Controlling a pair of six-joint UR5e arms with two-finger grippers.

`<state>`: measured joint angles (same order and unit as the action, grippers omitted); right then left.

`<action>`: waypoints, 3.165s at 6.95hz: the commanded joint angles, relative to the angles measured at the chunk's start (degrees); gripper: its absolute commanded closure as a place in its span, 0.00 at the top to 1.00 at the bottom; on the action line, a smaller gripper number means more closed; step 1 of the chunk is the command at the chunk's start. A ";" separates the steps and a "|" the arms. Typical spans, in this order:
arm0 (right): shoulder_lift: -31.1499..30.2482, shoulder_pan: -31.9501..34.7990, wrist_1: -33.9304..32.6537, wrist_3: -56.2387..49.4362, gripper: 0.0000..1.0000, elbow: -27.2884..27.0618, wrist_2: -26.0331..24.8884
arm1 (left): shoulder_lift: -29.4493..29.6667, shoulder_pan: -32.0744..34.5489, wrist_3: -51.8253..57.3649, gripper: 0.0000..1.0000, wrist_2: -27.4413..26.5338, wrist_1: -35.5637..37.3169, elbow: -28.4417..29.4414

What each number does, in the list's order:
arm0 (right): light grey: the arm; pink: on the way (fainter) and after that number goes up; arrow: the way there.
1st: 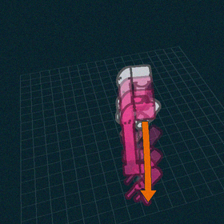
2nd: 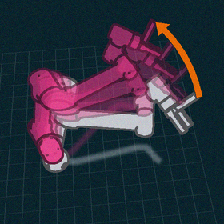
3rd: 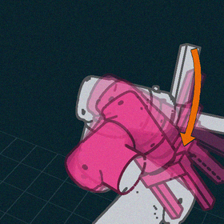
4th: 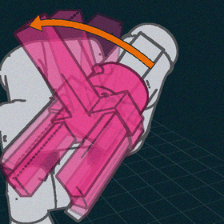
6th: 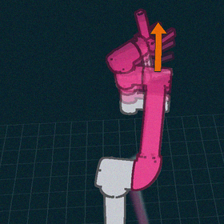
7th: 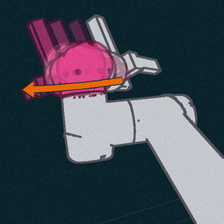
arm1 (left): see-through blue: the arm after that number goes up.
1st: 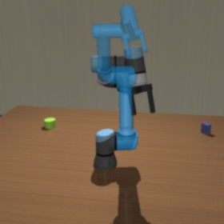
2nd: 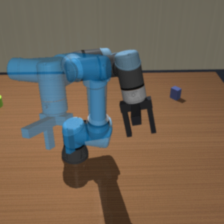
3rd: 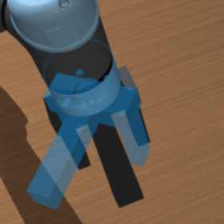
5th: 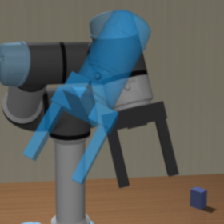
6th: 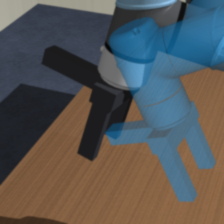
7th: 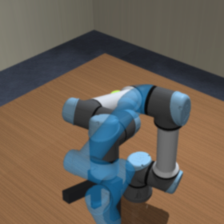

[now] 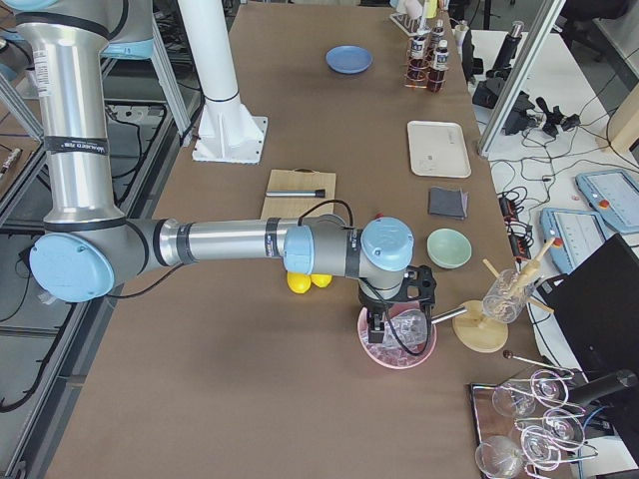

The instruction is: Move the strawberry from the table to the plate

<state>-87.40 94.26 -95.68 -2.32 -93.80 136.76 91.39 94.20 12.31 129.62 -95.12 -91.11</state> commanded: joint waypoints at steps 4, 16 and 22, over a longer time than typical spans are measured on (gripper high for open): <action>0.30 -0.04 0.06 0.04 1.00 -1.12 0.88 | -0.06 0.19 -0.27 0.98 0.11 -0.49 -0.99; 4.96 -18.04 22.43 30.30 1.00 -1.91 2.82 | -2.71 -10.06 -33.53 0.98 11.19 -33.12 7.05; 9.17 -25.51 23.26 42.47 1.00 -2.52 -4.63 | -2.71 -22.91 -50.25 0.98 2.13 -51.98 13.77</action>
<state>-79.24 71.33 -72.46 36.93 -96.23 134.68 88.81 73.40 -35.27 132.16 -144.66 -77.59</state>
